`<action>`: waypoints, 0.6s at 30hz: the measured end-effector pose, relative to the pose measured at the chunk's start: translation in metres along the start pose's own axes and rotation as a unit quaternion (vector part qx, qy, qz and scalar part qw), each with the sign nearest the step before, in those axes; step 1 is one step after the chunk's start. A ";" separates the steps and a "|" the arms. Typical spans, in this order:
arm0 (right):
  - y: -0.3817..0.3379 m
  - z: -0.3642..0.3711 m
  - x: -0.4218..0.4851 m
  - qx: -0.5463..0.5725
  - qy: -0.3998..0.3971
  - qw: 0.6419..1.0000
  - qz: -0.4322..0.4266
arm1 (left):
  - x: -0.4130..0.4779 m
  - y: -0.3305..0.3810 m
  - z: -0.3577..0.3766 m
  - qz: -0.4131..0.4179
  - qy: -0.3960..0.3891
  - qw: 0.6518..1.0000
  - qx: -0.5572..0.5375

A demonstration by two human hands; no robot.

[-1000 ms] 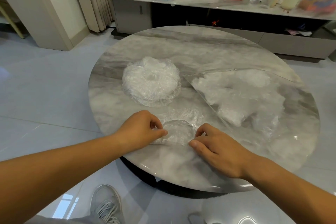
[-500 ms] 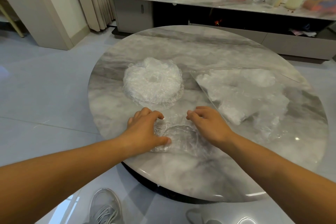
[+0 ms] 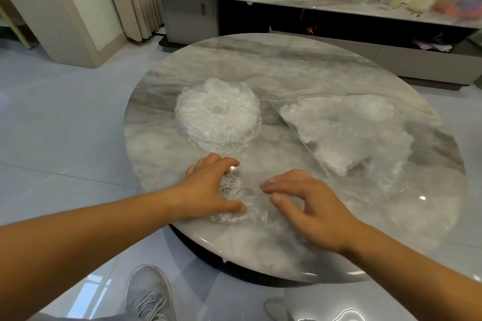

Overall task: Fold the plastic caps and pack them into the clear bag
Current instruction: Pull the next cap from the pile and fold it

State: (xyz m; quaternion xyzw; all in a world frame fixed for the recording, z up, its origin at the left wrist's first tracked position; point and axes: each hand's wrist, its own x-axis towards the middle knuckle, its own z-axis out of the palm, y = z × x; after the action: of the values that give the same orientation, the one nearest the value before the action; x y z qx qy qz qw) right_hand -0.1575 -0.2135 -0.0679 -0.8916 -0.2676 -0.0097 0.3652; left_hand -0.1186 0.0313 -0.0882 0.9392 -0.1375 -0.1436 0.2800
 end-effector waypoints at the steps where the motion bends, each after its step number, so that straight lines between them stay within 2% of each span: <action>1: 0.001 0.002 -0.006 -0.043 -0.029 0.997 -0.050 | 0.001 -0.001 -0.003 0.002 -0.016 1.000 -0.006; 3: 0.004 0.006 -0.017 -0.109 -0.083 0.985 -0.102 | 0.001 -0.001 -0.012 0.003 -0.059 0.998 -0.019; 5: 0.005 0.008 -0.025 -0.134 -0.122 0.977 -0.112 | 0.001 -0.001 -0.019 -0.002 -0.094 0.995 -0.025; 8: 0.002 0.011 -0.032 -0.151 -0.159 0.969 -0.110 | -0.001 0.005 -0.025 -0.033 -0.100 0.994 -0.025; 14: 0.001 0.012 -0.036 -0.181 -0.180 0.962 -0.093 | -0.010 0.022 -0.018 -0.089 -0.074 0.981 0.156; 18: -0.001 0.015 -0.040 -0.181 -0.174 0.964 -0.090 | -0.009 0.021 -0.016 -0.102 -0.089 0.971 0.197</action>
State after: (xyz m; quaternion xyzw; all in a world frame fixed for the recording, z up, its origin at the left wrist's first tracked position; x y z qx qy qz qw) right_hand -0.1950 -0.2225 -0.0869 -0.9031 -0.3998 0.0648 0.1430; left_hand -0.1248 0.0252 -0.0619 0.9683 -0.0906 -0.2249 0.0599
